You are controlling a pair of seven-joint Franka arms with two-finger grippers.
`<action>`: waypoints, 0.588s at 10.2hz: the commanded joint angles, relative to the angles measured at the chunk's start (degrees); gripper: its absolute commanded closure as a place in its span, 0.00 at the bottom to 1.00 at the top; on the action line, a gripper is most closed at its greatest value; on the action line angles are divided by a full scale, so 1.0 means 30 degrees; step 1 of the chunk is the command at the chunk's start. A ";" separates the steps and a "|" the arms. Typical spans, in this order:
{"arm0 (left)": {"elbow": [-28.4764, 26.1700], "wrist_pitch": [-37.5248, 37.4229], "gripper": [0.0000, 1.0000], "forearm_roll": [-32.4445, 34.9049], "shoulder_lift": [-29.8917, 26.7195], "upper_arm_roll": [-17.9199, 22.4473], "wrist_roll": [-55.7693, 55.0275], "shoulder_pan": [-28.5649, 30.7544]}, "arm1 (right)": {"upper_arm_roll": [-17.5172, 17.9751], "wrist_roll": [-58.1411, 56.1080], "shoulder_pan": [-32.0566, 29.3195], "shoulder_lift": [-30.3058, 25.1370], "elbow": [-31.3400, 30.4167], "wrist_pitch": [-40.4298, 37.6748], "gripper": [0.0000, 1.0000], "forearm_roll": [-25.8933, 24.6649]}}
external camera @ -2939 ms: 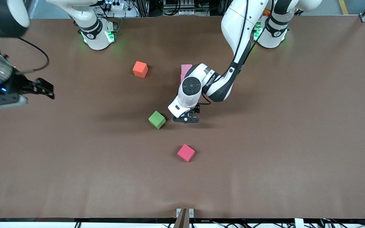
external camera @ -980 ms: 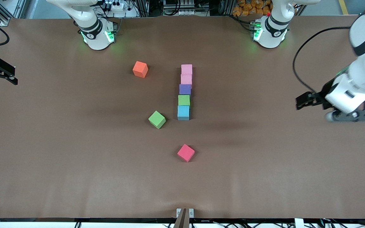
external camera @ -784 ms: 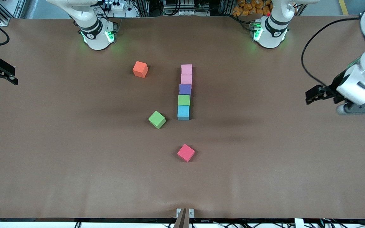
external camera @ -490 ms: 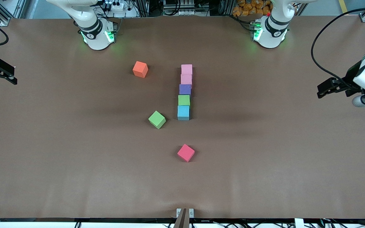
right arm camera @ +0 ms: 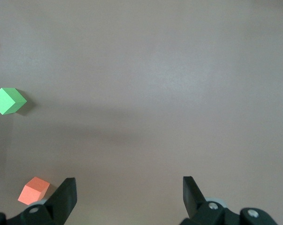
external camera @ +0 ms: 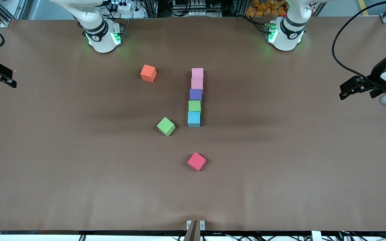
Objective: Arrange blocks into number 1
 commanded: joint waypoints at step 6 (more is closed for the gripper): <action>-0.0232 -0.0862 0.00 0.0478 -0.1246 -0.0557 0.0202 0.0139 | 0.0208 0.0186 -0.0239 -0.0019 0.0265 -0.0450 0.00 0.0410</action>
